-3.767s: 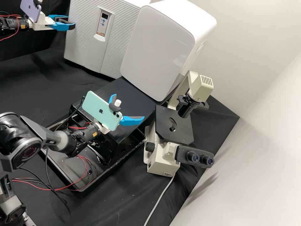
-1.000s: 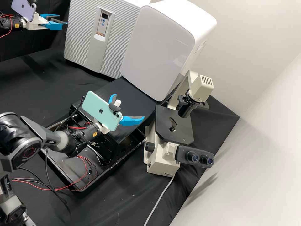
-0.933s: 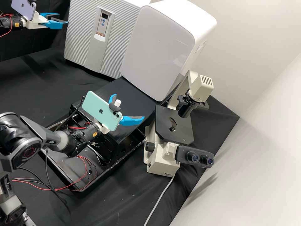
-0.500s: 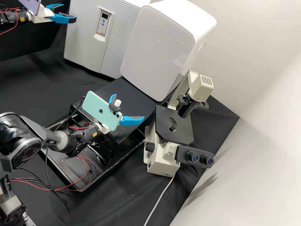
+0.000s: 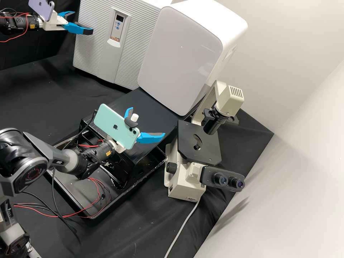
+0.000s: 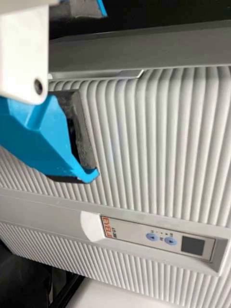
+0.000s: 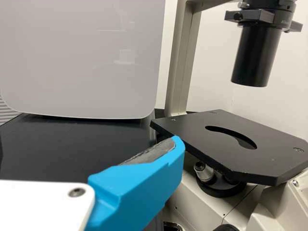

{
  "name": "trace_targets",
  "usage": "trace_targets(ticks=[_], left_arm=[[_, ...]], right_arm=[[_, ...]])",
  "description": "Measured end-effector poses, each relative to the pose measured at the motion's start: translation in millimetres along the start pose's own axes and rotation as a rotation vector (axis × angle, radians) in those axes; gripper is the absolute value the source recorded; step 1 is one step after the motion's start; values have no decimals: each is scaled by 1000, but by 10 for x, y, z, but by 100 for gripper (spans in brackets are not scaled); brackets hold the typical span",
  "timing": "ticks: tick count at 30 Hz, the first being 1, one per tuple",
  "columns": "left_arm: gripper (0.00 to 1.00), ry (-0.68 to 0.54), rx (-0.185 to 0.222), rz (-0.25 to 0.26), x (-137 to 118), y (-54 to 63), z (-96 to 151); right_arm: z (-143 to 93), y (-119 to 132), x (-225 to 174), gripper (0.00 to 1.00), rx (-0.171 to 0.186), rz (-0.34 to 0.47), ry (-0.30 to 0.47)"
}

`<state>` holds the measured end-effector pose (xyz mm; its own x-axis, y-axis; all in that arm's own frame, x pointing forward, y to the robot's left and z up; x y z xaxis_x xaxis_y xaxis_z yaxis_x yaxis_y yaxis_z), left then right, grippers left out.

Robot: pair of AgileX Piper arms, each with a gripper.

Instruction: Open the incubator door

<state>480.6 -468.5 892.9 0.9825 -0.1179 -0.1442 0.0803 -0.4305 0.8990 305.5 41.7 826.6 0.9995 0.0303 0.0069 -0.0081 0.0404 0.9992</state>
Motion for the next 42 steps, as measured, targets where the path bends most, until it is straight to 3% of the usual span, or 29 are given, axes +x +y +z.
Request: trace_targets(ticks=[19, 20, 29, 42], left_arm=[[100, -46, 18, -10, 124, -18, 102], [0, -46, 18, -10, 124, -18, 102], [0, -29, 15, -23, 73, -84, 84], [0, -29, 42, -8, 35, -26, 113]], right_arm=[[0, 0, 0, 100, 0, 0, 0], [0, 0, 0, 100, 0, 0, 0], [0, 0, 0, 100, 0, 0, 0], [0, 0, 0, 100, 0, 0, 0]])
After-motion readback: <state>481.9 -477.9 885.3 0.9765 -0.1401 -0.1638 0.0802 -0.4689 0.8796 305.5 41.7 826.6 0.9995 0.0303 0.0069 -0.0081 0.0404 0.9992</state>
